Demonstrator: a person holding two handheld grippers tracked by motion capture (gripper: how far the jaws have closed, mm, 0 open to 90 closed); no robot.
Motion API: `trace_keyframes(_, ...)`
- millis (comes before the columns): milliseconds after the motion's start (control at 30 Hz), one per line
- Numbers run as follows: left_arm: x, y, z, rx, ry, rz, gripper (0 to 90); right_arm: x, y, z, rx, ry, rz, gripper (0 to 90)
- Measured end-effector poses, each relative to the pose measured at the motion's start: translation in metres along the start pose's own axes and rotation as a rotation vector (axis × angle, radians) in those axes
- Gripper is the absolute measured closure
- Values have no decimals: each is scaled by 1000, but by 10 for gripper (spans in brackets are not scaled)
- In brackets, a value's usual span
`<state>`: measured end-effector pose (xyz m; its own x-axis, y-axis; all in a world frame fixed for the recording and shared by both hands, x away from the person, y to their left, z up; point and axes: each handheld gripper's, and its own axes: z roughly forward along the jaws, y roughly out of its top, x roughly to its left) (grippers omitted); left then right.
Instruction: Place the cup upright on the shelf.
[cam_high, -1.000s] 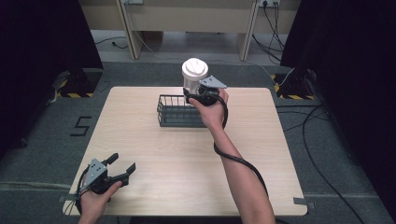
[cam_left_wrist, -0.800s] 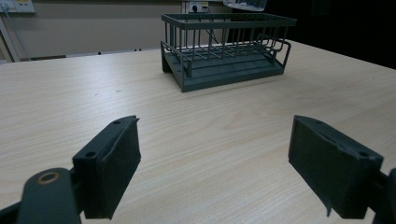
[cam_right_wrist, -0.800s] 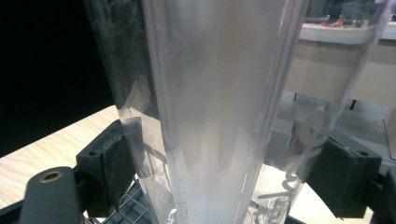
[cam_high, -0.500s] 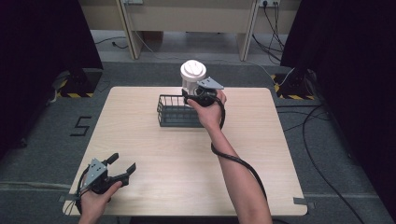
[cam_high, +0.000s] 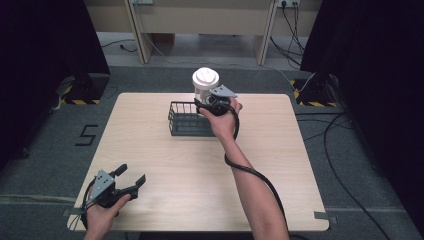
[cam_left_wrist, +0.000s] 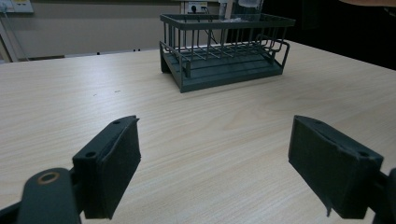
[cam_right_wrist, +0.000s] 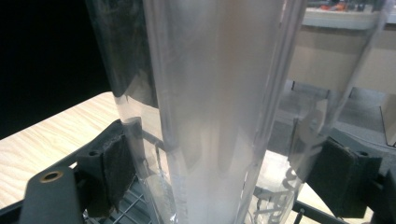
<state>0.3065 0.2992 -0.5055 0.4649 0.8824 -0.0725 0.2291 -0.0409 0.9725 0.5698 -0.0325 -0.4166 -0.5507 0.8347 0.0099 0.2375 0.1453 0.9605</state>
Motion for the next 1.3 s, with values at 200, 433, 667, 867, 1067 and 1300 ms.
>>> trace_keyframes(200, 0, 0, 1, -1, -2, -2, 161, 1, -6, 3, 13, -2, 1, 182)
trace_keyframes(433, 0, 0, 1, -1, -2, -3, 161, 4, -16, 7, 37, 4, 1, 182)
trace_keyframes(667, 0, 0, 1, -2, -3, -1, 161, 7, -21, 10, 48, 8, 4, 182)
trace_keyframes(867, -1, 0, 1, -2, -5, 1, 161, 8, -23, 12, 56, 7, 6, 182)
trace_keyframes(1067, -1, 0, 1, 0, -6, 3, 161, 9, -24, 14, 61, 9, 9, 180)
trace_keyframes(1300, -2, 0, 1, 1, -8, 6, 161, 10, -26, 13, 71, 2, -10, 179)
